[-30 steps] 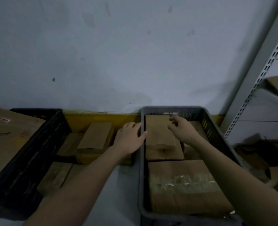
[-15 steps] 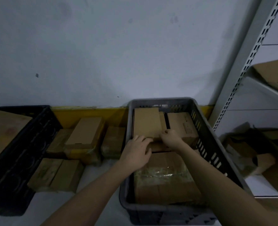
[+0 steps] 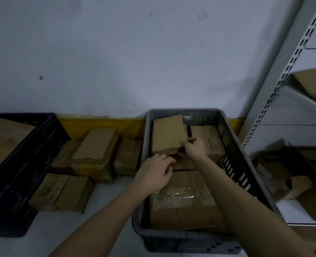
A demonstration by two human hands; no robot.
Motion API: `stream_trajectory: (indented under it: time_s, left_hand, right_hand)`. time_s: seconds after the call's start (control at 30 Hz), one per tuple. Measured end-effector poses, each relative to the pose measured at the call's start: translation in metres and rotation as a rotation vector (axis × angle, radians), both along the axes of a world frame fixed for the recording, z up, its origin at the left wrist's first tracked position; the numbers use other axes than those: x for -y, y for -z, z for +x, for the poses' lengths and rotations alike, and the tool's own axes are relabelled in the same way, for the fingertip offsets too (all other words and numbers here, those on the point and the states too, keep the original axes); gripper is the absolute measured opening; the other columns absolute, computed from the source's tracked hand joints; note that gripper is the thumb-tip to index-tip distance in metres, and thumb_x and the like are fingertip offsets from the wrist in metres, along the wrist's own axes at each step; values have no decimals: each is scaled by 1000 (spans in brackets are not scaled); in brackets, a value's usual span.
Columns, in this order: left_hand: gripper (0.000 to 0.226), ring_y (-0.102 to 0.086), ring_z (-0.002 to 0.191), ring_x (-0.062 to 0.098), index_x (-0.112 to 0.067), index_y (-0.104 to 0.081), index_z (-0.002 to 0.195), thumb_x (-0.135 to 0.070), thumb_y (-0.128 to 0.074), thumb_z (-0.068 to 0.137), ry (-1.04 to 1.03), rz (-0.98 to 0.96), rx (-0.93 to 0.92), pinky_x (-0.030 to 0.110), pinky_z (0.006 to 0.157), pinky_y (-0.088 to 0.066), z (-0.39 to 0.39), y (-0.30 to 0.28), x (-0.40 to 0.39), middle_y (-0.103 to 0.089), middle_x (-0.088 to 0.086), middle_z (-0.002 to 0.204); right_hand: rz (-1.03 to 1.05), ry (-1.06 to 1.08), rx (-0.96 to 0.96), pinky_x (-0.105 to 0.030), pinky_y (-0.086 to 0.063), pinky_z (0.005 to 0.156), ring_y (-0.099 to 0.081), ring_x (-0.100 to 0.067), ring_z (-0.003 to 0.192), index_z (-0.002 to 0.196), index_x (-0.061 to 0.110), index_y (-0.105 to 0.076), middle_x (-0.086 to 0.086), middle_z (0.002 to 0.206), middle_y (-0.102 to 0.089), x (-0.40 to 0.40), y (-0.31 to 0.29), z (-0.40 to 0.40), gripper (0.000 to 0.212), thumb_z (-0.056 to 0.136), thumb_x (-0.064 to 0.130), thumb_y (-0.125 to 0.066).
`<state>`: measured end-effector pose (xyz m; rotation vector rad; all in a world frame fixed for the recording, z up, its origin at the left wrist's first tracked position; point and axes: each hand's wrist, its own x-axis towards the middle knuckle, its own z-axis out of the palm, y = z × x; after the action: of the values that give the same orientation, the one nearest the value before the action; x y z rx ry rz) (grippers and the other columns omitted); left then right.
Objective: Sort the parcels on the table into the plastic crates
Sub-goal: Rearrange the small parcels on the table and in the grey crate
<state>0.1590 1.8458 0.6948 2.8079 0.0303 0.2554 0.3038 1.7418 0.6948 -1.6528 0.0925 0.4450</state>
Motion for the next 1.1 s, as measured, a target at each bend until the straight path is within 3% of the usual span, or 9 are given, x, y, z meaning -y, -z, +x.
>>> stream_trajectory:
  time_s: [0.1,0.27,0.37,0.47,0.63,0.77,0.9,1.0,1.1]
  left_hand:
    - [32,-50,109,12,-23,-59,129,-28,-46,101,-35,-94,27,33,87,-47,6,-1,-2,-60,-7,114]
    - [37,-51,117,10,-20,-54,137,-24,-51,100,-32,-321,-44,24,95,-43,35,-4,28,-56,-5,126]
    - [48,-51,124,14,-18,-44,146,-23,-54,100,-102,-603,-199,21,94,-41,66,0,55,-53,0,138]
    - [57,-50,127,21,-14,-37,151,-25,-53,98,-141,-798,-376,33,105,-44,95,6,78,-47,6,147]
    - [72,-48,130,29,-14,-23,155,-32,-53,92,-280,-950,-440,40,108,-43,137,16,103,-44,11,148]
    - [78,-43,133,29,-10,-13,157,-32,-54,95,-453,-1074,-494,36,109,-42,160,29,113,-36,13,153]
    - [76,-33,138,34,-9,-14,156,-34,-55,98,-605,-971,-484,40,112,-39,172,37,118,-18,13,156]
    - [63,-43,127,33,-21,-18,150,-34,-51,98,-638,-1066,-428,44,104,-44,175,35,118,-30,14,148]
    - [34,-56,95,26,-29,-27,124,-28,-49,98,-668,-1247,-309,41,79,-53,174,32,113,-51,12,121]
  right_hand:
    - [90,53,75,-28,-57,57,-61,-24,95,119,7,-50,-13,118,-55,23,-22,11,21,100,10,-56]
    - [244,155,134,-34,-62,72,-58,-30,113,126,8,-52,-11,124,-54,73,-42,36,26,101,15,-55]
    - [276,229,126,-33,-62,72,-57,-29,116,125,11,-52,-10,128,-52,95,-41,49,25,100,16,-56]
    - [294,253,137,-33,-61,75,-56,-28,117,130,11,-50,-11,133,-50,106,-34,54,30,101,17,-55]
    - [285,235,190,-31,-60,74,-58,-24,115,126,12,-51,-9,128,-53,110,-23,58,27,100,19,-57]
    - [333,207,178,-32,-60,77,-59,-22,114,127,11,-50,-6,123,-55,112,-21,64,27,101,17,-55]
    - [387,222,170,-31,-60,78,-58,-22,115,129,11,-49,-6,125,-53,114,-18,67,29,101,16,-55]
    - [425,266,146,-30,-61,77,-57,-23,116,130,11,-48,-5,125,-53,113,-17,68,30,101,14,-55]
    - [431,277,159,-28,-61,75,-59,-22,114,129,10,-48,-4,121,-54,112,-18,67,30,100,13,-55]
